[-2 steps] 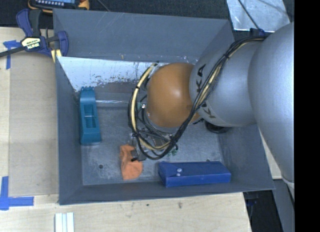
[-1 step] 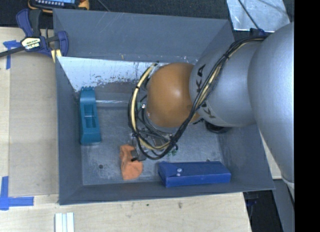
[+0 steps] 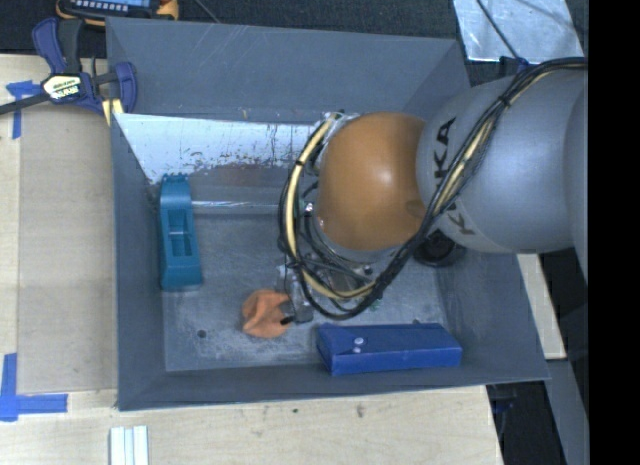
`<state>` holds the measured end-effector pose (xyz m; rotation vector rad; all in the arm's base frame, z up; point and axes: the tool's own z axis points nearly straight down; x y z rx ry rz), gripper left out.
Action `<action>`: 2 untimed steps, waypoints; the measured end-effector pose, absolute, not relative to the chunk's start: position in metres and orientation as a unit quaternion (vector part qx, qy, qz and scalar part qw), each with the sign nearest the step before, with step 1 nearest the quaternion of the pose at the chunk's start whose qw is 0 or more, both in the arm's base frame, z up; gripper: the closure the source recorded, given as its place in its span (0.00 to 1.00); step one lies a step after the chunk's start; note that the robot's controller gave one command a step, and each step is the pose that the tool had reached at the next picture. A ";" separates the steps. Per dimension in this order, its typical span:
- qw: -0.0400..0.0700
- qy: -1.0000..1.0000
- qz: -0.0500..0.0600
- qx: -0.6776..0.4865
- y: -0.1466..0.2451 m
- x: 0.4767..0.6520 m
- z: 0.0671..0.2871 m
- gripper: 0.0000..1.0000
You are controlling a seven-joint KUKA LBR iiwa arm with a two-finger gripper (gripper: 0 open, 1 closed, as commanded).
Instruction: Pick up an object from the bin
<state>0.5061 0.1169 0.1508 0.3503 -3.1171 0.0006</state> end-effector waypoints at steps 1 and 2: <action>-0.009 -0.994 -0.001 0.113 0.127 0.530 0.141 1.00; 0.006 -0.993 0.000 0.119 0.117 0.515 0.153 1.00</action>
Offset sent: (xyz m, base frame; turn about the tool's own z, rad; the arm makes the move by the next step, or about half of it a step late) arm -0.0069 -0.0158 0.0895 -0.0324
